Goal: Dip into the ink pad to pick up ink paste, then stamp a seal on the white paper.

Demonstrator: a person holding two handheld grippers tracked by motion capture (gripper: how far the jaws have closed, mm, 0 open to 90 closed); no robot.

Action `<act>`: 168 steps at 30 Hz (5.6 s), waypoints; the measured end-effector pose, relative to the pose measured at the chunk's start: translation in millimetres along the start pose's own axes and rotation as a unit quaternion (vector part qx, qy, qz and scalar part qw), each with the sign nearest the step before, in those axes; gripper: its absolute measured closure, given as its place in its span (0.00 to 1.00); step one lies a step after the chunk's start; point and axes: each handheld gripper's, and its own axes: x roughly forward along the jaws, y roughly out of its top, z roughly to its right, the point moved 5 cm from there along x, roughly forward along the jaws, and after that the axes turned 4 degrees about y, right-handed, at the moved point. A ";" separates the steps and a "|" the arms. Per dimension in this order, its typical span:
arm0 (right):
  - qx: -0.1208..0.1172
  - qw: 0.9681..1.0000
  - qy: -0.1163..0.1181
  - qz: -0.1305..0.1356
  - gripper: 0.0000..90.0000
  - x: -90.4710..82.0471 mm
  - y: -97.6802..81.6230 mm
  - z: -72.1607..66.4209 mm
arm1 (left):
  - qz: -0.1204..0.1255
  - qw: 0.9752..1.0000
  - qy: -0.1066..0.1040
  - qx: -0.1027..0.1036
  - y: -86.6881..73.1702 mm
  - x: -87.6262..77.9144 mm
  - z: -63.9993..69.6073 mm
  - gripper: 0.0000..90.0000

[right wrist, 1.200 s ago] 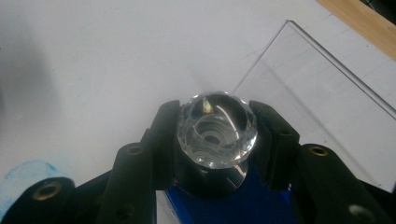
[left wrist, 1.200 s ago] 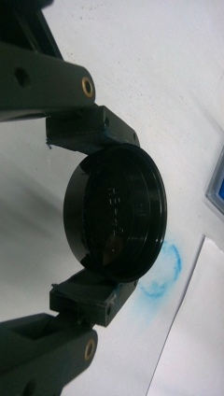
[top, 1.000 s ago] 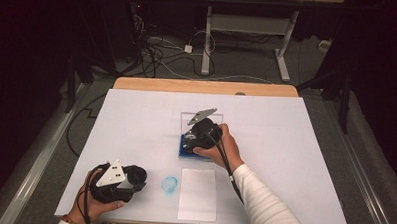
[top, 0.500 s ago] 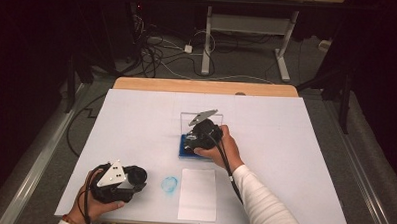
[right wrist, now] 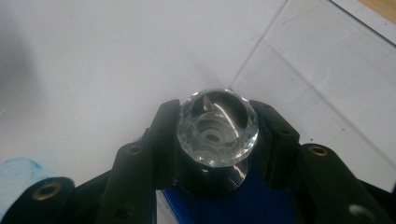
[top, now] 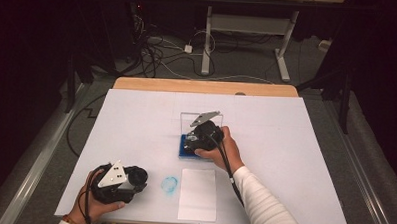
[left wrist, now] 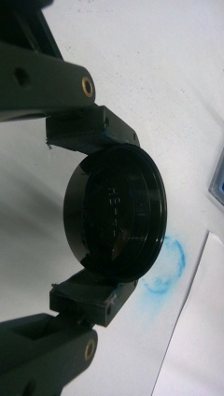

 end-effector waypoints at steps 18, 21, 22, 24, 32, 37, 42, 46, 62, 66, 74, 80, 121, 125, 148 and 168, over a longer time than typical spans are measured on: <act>-0.002 1.000 -0.009 -0.003 0.63 -0.4 -0.6 -1.2 | 0.001 1.000 -0.001 -0.002 0.0 -0.9 0.0 0.41; -0.005 1.000 -0.015 -0.005 0.63 -1.2 -0.7 -2.7 | 0.001 1.000 -0.001 -0.002 -0.2 -1.0 -0.1 0.41; -0.010 1.000 -0.016 -0.007 0.63 -1.6 -0.7 -3.0 | 0.000 1.000 -0.001 -0.003 -0.3 -0.8 -0.1 0.41; -0.009 1.000 -0.016 -0.010 0.63 -3.0 -1.1 -3.5 | 0.000 1.000 -0.001 -0.003 -0.3 -0.7 -0.1 0.41; -0.005 1.000 -0.010 0.005 0.63 -11.3 2.5 -3.1 | 0.004 1.000 -0.001 -0.007 -0.2 -0.8 -1.4 0.41; -0.009 0.999 -0.018 0.038 0.63 -34.5 6.1 -4.2 | 0.008 1.000 0.002 -0.011 -0.1 -1.2 -3.2 0.41; -0.014 0.998 -0.017 0.064 0.63 -58.1 3.5 -8.7 | 0.006 1.000 0.003 -0.011 -1.0 -1.1 -3.0 0.41; -0.017 0.996 -0.016 0.081 0.63 -77.0 -3.3 -10.5 | 0.004 1.000 0.004 -0.010 -0.1 -0.2 -3.2 0.41; -0.034 0.993 -0.013 0.110 0.63 -129.2 -23.8 -25.7 | -0.003 1.000 0.000 -0.004 0.9 3.1 1.3 0.41; -0.038 0.992 -0.009 0.116 0.63 -138.0 -24.7 -29.0 | -0.006 1.000 0.000 -0.003 -0.5 3.9 2.2 0.41; -0.035 0.991 -0.007 0.128 0.63 -150.4 -29.1 -31.2 | -0.004 1.000 0.000 0.006 5.0 4.9 5.0 0.41; -0.035 0.991 -0.006 0.129 0.63 -154.4 -31.9 -34.2 | -0.009 1.000 -0.003 0.008 2.8 6.7 5.7 0.41; -0.090 0.991 0.062 0.075 0.63 -109.5 -53.1 -91.1 | -0.008 1.000 -0.001 0.009 4.3 6.3 3.9 0.41; -0.090 0.992 0.063 0.066 0.63 -101.7 -59.0 -91.9 | -0.008 1.000 -0.002 0.010 4.9 6.9 4.0 0.41; -0.095 0.992 0.073 0.035 0.63 -78.5 -70.4 -98.6 | -0.010 1.000 -0.001 0.013 5.2 7.3 3.9 0.41; -0.097 0.992 0.075 0.015 0.63 -69.3 -76.7 -99.7 | -0.010 1.000 -0.001 0.012 5.0 6.9 3.6 0.41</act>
